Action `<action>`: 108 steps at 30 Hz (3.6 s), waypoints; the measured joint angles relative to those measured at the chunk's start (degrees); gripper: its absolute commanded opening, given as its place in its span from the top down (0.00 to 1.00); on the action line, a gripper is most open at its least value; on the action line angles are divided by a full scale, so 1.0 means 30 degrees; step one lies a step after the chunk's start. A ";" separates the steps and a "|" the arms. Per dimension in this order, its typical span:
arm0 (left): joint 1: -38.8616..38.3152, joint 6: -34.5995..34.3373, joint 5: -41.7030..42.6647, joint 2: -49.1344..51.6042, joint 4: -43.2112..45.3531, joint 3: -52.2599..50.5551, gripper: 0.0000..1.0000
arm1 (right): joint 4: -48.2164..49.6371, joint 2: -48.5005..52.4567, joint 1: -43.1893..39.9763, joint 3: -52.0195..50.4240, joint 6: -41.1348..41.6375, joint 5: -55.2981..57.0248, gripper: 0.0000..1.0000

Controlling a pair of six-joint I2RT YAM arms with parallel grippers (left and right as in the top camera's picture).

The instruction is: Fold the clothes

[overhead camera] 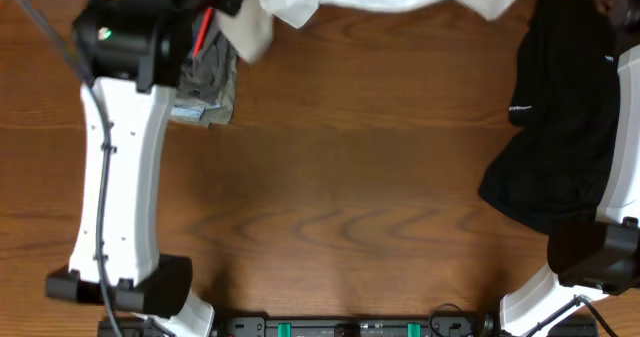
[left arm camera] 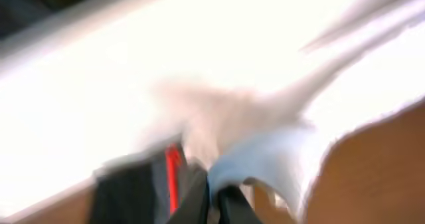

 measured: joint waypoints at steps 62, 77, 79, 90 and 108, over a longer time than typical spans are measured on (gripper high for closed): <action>-0.0007 -0.4998 -0.0437 0.0852 -1.0273 -0.5792 0.94 | -0.8976 -0.7723 -0.0153 -1.5773 0.2397 0.5391 0.99; -0.0022 -0.5515 -0.0437 0.0860 0.0546 -1.1067 0.94 | -0.1610 -0.7723 -0.2696 -2.0371 0.2390 0.4728 0.99; -0.0022 -0.5595 -0.0437 0.0860 0.0867 -1.1067 0.94 | -0.0852 -0.7701 -0.2696 -2.0801 0.2390 0.4459 0.99; -0.0022 -0.5865 -0.0437 0.1654 0.2849 -1.1067 0.94 | 0.2463 -0.7577 -0.2696 -2.1216 0.2390 0.3920 0.99; -0.0022 -0.5843 -0.0437 0.3920 0.6244 -1.1067 0.94 | 0.4299 -0.4146 -0.2696 -2.1216 0.2390 0.4189 0.96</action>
